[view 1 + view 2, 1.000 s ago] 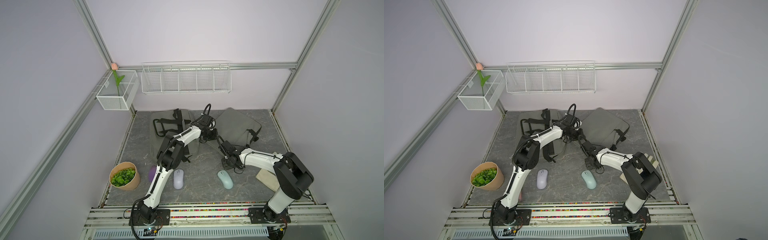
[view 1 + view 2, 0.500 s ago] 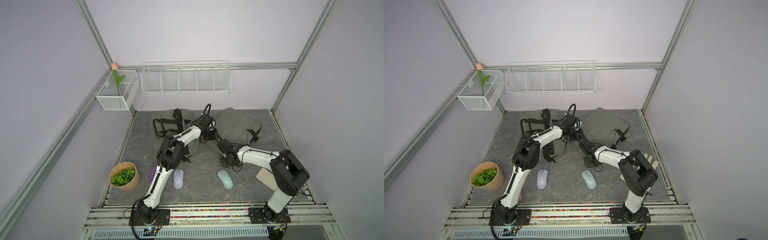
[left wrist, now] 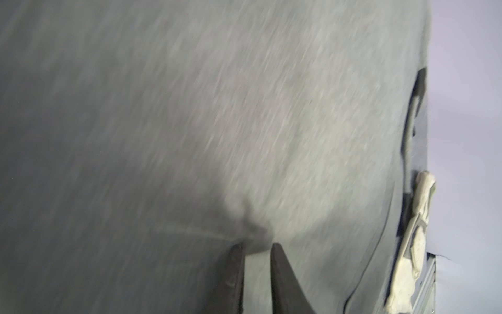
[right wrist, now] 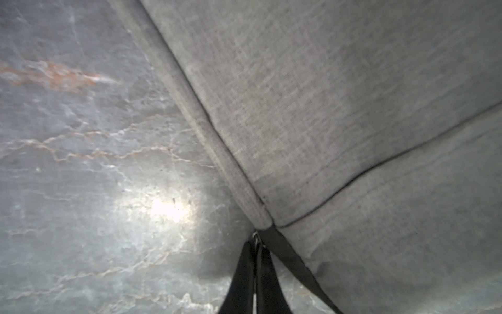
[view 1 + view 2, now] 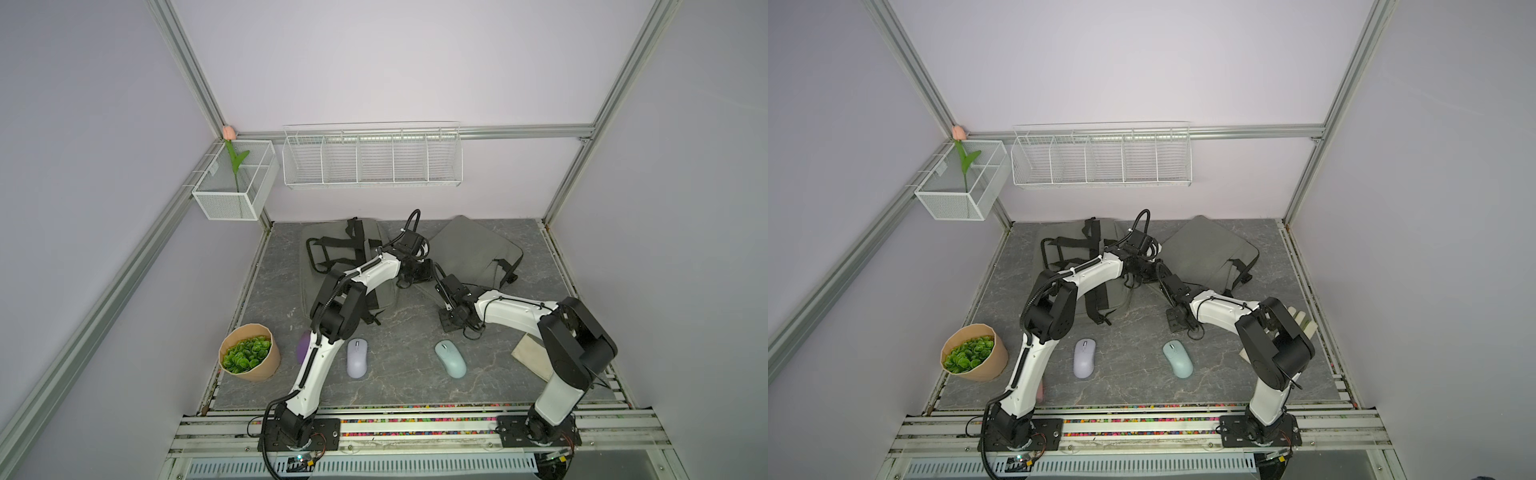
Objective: Put the mouse into the laptop bag
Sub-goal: Unzip the zipper on the zippered laptop bag.
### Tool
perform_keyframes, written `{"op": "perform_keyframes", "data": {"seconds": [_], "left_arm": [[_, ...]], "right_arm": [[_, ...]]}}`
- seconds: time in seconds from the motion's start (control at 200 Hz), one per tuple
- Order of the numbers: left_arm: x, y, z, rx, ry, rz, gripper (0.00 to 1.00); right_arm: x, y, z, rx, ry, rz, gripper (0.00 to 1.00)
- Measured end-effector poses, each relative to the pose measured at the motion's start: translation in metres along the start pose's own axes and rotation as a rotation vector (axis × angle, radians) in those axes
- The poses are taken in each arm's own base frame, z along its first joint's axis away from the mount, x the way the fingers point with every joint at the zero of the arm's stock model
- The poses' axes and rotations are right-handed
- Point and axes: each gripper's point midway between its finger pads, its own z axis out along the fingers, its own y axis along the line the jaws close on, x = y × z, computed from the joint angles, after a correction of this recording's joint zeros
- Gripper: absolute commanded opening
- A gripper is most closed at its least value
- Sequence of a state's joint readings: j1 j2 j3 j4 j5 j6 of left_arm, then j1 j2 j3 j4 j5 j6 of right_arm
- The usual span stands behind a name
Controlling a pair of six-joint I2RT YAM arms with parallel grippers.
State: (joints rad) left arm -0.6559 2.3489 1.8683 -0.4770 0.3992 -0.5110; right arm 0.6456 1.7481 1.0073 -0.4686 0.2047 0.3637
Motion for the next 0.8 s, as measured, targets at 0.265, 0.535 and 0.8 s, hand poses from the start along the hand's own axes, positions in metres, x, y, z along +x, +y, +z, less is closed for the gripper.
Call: {"op": "perform_keyframes", "data": {"seconds": [0.265, 0.535, 0.8], "left_arm": [[0.055, -0.001, -0.021, -0.072, 0.047, -0.01, 0.22], [0.048, 0.004, -0.018, -0.103, 0.04, -0.031, 0.21], [0.032, 0.012, -0.011, -0.09, 0.041, -0.056, 0.18]], "right_arm": [[-0.002, 0.003, 0.0, -0.059, 0.012, 0.029, 0.06], [-0.008, 0.014, 0.0, -0.115, 0.018, 0.02, 0.06], [0.003, 0.009, -0.002, -0.128, -0.016, 0.027, 0.06]]}}
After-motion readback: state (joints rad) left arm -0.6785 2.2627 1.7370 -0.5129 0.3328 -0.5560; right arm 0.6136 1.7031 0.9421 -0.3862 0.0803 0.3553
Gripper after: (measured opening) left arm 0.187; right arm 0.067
